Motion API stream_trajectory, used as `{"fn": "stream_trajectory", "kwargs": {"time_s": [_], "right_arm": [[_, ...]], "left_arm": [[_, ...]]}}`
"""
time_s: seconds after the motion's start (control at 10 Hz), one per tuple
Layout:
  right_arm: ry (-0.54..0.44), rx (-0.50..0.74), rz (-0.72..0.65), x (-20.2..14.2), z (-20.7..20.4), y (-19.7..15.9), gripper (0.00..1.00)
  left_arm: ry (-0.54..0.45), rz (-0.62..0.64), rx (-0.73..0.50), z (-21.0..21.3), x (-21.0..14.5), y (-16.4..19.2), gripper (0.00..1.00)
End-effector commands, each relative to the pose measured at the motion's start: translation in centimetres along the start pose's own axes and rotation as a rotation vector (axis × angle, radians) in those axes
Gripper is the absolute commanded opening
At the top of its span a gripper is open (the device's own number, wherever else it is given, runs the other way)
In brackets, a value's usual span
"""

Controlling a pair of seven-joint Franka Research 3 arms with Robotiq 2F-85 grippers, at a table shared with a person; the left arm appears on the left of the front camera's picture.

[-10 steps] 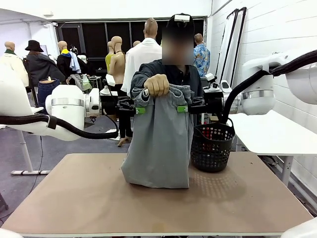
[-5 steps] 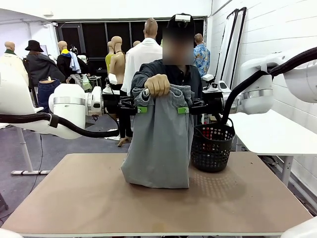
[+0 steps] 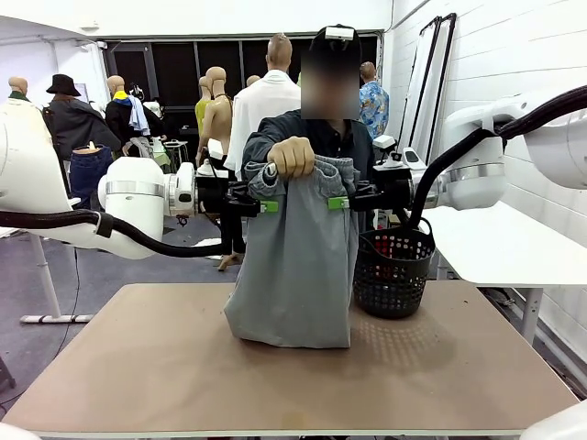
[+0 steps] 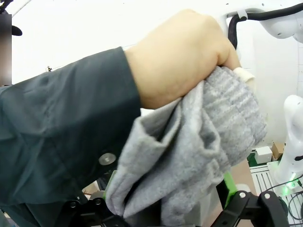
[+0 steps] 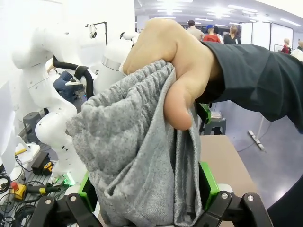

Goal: Fold the training pants.
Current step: Release the ends of the Training pants and then grab the overlapped ends.

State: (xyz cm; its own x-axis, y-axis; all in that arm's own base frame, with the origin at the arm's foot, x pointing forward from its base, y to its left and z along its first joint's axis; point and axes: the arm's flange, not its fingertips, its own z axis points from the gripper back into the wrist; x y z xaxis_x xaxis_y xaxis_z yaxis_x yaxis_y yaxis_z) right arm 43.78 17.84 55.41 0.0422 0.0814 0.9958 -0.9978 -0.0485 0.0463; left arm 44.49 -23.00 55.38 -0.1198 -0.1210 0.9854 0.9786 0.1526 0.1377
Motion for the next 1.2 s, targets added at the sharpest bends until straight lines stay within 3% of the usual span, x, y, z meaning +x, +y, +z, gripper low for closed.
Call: {"fn": "stream_trajectory", "kwargs": {"time_s": [0.0,0.4,0.6,1.1], "right_arm": [[0.03,-0.02,0.032,-0.8,-1.2,-0.1,1.0],[0.065,-0.05,0.087,-1.4,-3.3,0.0,1.0],[0.018,-0.062,0.098,-1.1,-3.2,0.0,1.0],[-0.048,-0.079,0.023,-0.8,-2.7,-0.4,0.02]], "left_arm": [[0.004,0.019,-0.052,-0.7,0.6,0.2,1.0],[-0.027,0.038,-0.069,-0.7,0.7,-0.1,1.0],[-0.001,0.03,-0.068,-0.5,0.6,-0.1,1.0],[-0.003,0.017,-0.052,0.3,0.4,0.0,0.02]]}}
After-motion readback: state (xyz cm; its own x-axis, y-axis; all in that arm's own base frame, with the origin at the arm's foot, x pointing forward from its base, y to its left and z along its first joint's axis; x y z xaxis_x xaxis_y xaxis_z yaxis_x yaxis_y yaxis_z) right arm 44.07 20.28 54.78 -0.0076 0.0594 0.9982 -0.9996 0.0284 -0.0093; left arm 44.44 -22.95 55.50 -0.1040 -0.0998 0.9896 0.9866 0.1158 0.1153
